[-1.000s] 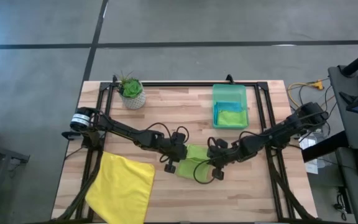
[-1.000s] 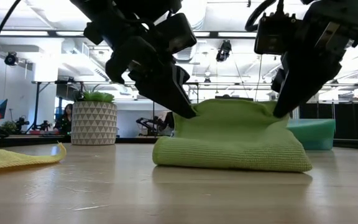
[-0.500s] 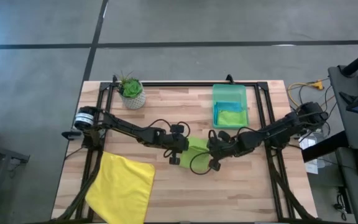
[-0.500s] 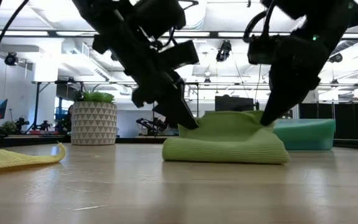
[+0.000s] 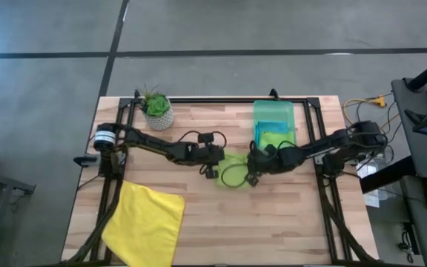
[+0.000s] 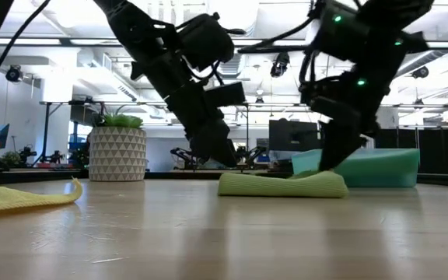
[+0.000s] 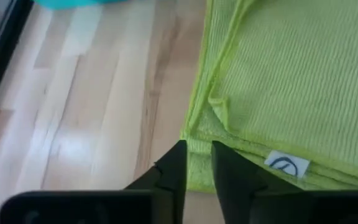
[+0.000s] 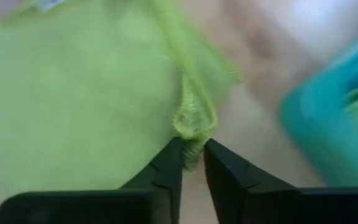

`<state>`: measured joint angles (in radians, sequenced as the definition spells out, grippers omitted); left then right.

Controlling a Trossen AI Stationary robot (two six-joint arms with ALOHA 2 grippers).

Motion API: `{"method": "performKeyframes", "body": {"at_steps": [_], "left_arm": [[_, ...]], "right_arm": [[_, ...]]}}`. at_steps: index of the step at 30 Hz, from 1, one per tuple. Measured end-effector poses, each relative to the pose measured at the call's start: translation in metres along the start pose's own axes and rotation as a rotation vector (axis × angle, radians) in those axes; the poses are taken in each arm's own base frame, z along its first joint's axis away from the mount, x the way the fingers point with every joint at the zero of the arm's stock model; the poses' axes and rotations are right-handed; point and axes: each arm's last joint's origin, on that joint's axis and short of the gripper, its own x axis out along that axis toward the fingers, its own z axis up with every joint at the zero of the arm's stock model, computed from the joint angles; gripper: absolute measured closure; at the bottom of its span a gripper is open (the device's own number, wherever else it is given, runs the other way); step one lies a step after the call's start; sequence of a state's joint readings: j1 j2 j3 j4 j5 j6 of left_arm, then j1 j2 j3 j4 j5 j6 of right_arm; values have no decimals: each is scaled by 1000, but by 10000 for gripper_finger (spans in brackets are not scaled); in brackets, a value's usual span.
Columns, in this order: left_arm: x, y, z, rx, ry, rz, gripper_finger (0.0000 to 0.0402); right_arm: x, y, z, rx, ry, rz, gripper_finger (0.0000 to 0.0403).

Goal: Fold microfiber towels
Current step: Fold the light green towel

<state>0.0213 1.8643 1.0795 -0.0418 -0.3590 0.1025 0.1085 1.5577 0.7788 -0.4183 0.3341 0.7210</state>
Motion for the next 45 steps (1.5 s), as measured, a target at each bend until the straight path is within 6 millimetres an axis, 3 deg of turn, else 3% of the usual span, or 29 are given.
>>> {"method": "performKeyframes", "body": {"at_steps": [5,11,20,23,28,32,38,45], "left_arm": [[0,8,-7,-108,74,-12,308],[-11,0,1,-134,26,-322,304],[-10,-4,-6,-221,77,-313,306],[-10,-5,-7,-213,87,-311,317],[-10,-8,-23,-233,183,-325,356],[-18,-11,-36,-279,218,-377,396],[-40,-17,-58,-388,170,-419,401],[-70,-23,-83,-528,52,-470,401]], "right_arm": [[-2,-10,11,34,-29,-7,298],[-15,-4,19,-62,-129,80,265],[-14,13,32,-74,-225,283,282],[-7,12,39,-65,-261,301,301],[6,9,47,-204,-259,280,308],[16,9,63,-274,-228,348,276],[37,4,84,-400,-150,265,218],[63,12,96,-571,-36,289,205]]}}
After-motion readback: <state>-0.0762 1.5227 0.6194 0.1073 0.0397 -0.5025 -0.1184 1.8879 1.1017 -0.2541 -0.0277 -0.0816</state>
